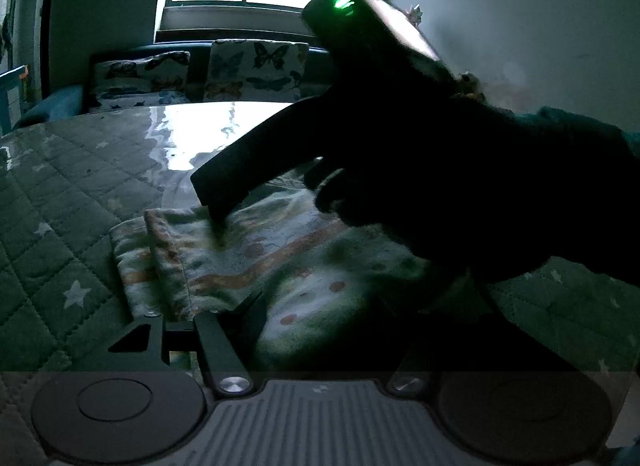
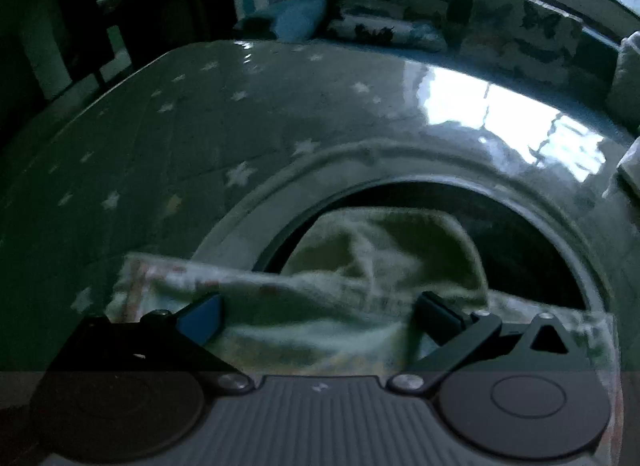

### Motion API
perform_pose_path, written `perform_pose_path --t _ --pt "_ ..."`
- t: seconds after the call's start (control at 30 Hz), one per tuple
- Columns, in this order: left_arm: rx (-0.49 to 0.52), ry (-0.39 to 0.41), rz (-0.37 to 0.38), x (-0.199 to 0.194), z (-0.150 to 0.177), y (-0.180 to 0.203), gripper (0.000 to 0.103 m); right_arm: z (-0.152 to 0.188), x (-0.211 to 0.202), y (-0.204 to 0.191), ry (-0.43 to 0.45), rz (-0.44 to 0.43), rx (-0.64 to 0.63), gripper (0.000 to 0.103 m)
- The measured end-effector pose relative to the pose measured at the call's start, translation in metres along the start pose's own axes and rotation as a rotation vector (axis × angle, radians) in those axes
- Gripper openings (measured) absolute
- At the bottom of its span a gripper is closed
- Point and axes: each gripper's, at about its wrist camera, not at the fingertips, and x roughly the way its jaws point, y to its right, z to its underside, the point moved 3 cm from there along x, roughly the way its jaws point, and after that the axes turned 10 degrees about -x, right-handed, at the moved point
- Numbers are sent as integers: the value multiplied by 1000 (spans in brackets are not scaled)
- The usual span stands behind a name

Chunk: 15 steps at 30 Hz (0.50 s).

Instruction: Fold clothes

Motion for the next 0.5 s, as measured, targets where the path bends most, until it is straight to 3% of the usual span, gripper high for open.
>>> perform_pose_path --t 0.23,0.5 --pt "-6 6 -7 -1 2 2 67 1 -9 6 23 -12 22 103" --pt "-1 12 -16 -2 2 1 71 25 -41 18 35 -17 -12 103"
